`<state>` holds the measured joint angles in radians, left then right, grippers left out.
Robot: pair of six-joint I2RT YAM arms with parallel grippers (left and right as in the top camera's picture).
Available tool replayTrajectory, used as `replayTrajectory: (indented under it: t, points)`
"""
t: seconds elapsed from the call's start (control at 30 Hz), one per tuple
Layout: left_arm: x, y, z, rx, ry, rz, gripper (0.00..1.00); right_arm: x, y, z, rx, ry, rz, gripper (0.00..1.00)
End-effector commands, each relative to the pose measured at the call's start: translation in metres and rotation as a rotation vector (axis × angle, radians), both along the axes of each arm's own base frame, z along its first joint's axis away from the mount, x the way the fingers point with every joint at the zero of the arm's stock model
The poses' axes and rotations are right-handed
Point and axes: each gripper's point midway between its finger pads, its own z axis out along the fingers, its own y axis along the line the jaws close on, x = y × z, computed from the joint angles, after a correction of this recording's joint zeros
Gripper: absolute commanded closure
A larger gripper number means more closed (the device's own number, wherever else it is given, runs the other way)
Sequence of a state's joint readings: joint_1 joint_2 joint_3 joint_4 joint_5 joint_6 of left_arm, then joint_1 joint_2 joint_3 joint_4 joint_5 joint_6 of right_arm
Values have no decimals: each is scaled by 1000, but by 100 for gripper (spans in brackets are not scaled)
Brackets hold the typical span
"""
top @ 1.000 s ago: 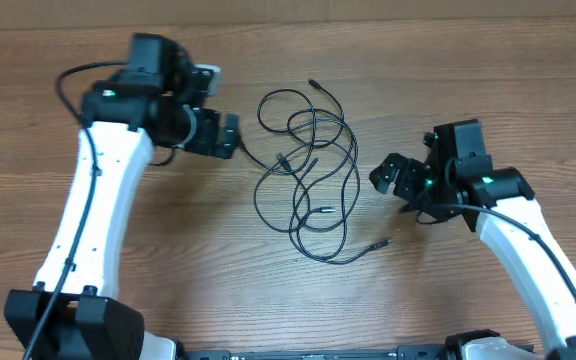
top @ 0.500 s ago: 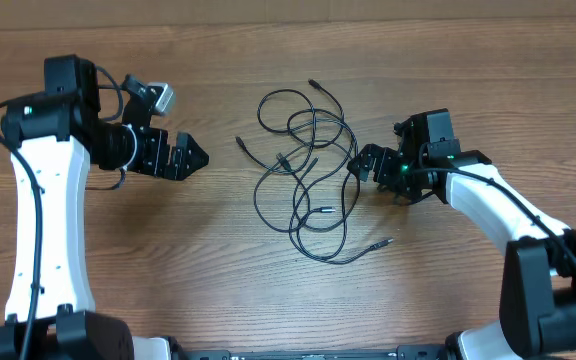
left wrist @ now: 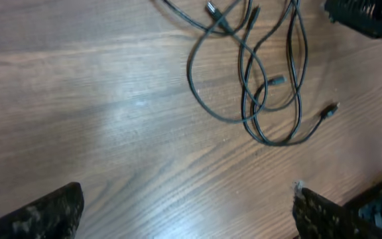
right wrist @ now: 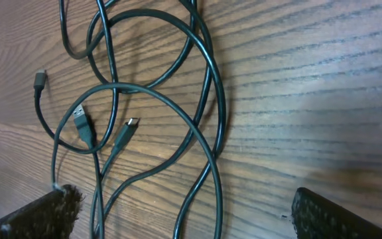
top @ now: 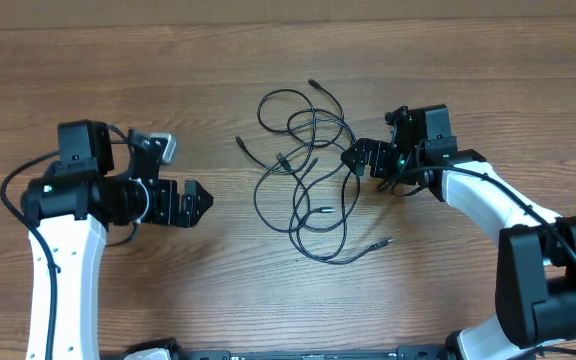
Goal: Untangle cables
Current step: 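Release the cables onto the table and pull both grippers apart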
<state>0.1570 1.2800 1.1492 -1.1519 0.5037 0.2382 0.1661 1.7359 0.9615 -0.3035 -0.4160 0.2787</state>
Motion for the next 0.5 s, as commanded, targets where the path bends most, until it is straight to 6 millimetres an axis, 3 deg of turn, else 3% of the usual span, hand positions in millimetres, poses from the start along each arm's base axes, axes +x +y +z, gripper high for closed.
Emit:
replayTrajectory:
  t: [0.0, 0.27, 0.47]
  points:
    - [-3, 0, -6, -3, 23, 17, 0, -1, 4, -15, 1, 27, 29, 0]
    - [3, 1, -6, 1, 1, 16, 0, -8, 11, -28, 34, 77, 52, 0]
    - [3, 4, -7, 16, 4, 21, 0, -16, 27, -35, 35, 97, 94, 0]
